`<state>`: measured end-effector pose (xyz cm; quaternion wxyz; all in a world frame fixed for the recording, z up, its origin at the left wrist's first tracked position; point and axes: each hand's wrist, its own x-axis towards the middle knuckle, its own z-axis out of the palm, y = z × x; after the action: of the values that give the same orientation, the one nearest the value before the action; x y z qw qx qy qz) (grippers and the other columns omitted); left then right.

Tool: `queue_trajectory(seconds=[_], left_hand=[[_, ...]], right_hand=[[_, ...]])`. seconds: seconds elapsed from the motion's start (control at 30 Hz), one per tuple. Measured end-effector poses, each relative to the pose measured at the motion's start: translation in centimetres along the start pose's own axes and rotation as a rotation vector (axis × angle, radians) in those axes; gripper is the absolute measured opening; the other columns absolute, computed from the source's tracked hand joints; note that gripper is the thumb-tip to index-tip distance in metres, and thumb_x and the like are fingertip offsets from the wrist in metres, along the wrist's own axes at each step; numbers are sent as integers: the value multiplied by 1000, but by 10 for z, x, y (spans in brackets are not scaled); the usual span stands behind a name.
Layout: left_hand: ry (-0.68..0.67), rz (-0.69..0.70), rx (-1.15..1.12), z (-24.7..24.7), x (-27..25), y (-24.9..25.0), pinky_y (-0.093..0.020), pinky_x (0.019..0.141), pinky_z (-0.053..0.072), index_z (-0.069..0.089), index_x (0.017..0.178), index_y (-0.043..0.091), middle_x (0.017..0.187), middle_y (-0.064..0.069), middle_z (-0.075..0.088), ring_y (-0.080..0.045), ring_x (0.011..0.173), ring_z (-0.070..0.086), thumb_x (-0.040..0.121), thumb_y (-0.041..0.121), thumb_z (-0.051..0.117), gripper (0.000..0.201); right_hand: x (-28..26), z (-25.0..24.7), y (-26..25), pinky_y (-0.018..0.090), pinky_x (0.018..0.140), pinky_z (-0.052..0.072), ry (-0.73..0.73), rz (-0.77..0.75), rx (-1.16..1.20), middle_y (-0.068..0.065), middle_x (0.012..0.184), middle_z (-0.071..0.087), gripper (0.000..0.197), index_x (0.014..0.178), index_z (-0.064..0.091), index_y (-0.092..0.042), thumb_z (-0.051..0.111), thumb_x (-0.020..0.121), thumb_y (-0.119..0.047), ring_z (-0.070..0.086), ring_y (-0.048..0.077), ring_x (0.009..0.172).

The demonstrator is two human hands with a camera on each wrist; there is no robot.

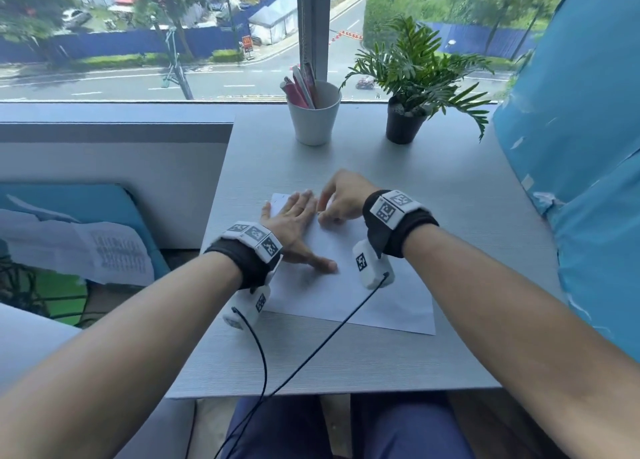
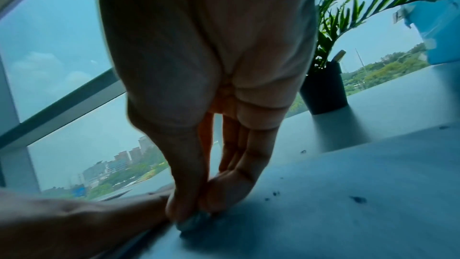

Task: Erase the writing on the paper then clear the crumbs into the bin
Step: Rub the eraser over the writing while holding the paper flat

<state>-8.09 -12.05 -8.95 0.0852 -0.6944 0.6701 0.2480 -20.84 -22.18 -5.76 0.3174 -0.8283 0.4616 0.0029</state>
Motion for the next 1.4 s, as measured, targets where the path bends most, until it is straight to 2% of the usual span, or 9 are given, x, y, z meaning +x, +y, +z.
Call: queue_trajectory(seconds=[0.13,0.23,0.4,0.53,0.63,0.87,1.03,1.2,1.4], left_hand=[[-1,0,-12,0,1,0,-58,116,-17,-20,155,24,160,9,-30,-11,147,-26,56,92,59,144],[-13,-2,-8,0,1,-1,-57,115,-18,-21,155,23,159,9,-31,-11,147,-27,55,94,58,145],[-18,3,-5,0,2,-1,-58,115,-18,-22,154,24,158,9,-33,-12,146,-27,54,94,57,145],[-33,4,5,-2,2,-2,-59,115,-17,-19,155,28,158,8,-33,-14,147,-28,53,94,58,144],[-33,3,5,-1,4,-1,-60,114,-17,-19,155,30,159,8,-32,-14,147,-27,51,95,57,144],[-30,-9,11,-1,2,0,-60,115,-16,-20,155,31,159,9,-32,-13,147,-27,53,94,58,143],[5,-2,25,-1,-1,1,-55,116,-17,-19,156,24,160,7,-29,-13,148,-24,56,94,57,143],[37,-83,189,-4,-5,4,-48,119,-16,-15,155,6,163,-8,-22,-22,150,-20,53,102,40,150],[-48,424,215,15,-25,38,-42,120,-13,-16,156,22,161,4,-25,-13,148,-22,83,84,27,106]], right_hand=[[4,-8,2,18,64,54,152,28,6,-8,57,63,13,83,80,-17,82,70,-15,57,1,52],[-1,-8,-2,13,53,52,-5,7,-27,-3,60,69,12,82,79,-16,81,70,-13,62,4,50],[1,-8,0,24,69,60,162,26,26,-4,58,66,14,82,79,-14,83,69,-11,61,6,52],[-5,-9,-5,16,54,53,-71,26,12,-1,59,68,14,83,79,-13,84,70,-11,64,7,50],[-4,-9,-3,13,50,52,25,51,55,-2,56,66,15,83,79,-11,84,69,-9,62,6,47],[-14,-14,4,26,63,61,-43,83,21,6,62,72,9,76,78,-9,83,69,-5,67,13,53],[-29,-28,31,34,66,59,-1,170,-75,9,66,69,7,80,74,-3,77,74,-3,63,20,60],[-43,-31,48,21,48,49,-21,194,-51,1,64,68,8,84,74,-12,77,76,-12,59,9,48],[-40,-33,45,11,31,35,-35,162,-94,-5,58,62,12,91,76,-11,77,79,-10,55,5,47]])
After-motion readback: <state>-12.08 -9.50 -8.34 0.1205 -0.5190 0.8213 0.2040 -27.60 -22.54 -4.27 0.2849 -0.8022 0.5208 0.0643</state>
